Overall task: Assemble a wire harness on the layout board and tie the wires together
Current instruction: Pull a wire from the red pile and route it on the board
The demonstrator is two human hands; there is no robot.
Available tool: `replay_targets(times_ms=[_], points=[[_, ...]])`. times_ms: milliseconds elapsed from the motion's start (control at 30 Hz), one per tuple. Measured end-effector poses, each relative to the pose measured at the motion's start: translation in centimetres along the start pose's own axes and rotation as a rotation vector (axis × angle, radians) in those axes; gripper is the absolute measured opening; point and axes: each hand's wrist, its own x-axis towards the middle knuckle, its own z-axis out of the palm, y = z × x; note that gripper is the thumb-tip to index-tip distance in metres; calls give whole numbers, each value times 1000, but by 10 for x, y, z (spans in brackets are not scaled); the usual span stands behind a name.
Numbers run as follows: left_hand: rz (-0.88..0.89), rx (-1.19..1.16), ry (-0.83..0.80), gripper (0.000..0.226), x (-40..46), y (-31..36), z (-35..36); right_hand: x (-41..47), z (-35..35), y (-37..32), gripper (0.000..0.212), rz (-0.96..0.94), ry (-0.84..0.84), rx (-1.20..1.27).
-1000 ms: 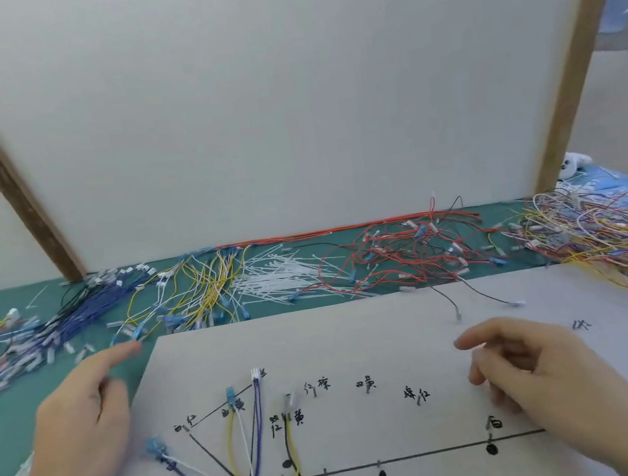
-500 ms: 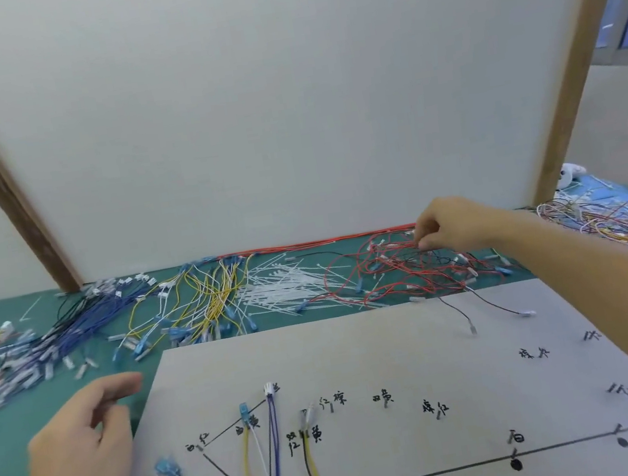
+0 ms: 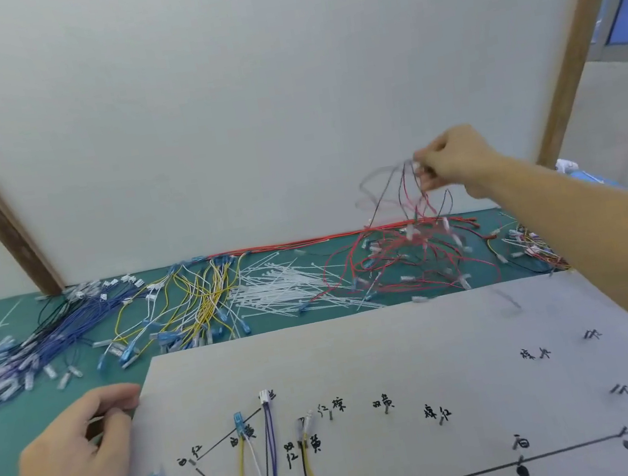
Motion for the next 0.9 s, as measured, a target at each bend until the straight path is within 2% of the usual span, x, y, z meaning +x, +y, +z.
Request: replay_targets(times_ms=[67,133,200,300,333,367,433,467,500,600,667,767,833,900], points=[[-5,0,-6,44,-1,1,-1,9,-3,-18,15,-39,137,117],[-12,14,-3,42,-2,5,-2,13,-2,-27,19,-98,199,87],[-13,29,-7,40,-4,11,-3,10,3,-28,27,-126,131,-85],[-16,30,-8,37,-7,22,-5,-6,7,-20,30,11,-211,-413],[-18,35,-8,34,-7,26,-6,-11,7,-19,26,44,-260,-462],[-15,47,-9,30,-8,29,-7,-14,6,-21,23,27,-246,-504],[-14,75,-19,37,-10,34,-7,-11,0,-30,29,-84,-65,-600],[-23,79,-27,41,-10,36,-8,-9,-2,-37,30,-127,37,-582],[-31,76,-29,42,-11,38,-8,-6,-4,-44,29,-133,104,-461],[-42,58,-36,46,-13,43,-10,0,-7,-66,21,-73,221,88],[-33,49,-33,49,-13,45,-11,1,-9,-87,26,-76,278,283],[-38,58,-19,50,-15,50,-11,2,-13,-109,34,-120,321,448],[-31,70,-24,50,-14,51,-13,-1,-18,-117,25,-119,311,421],[-29,67,-24,50,-14,55,-12,-6,-24,-119,29,-148,356,425]])
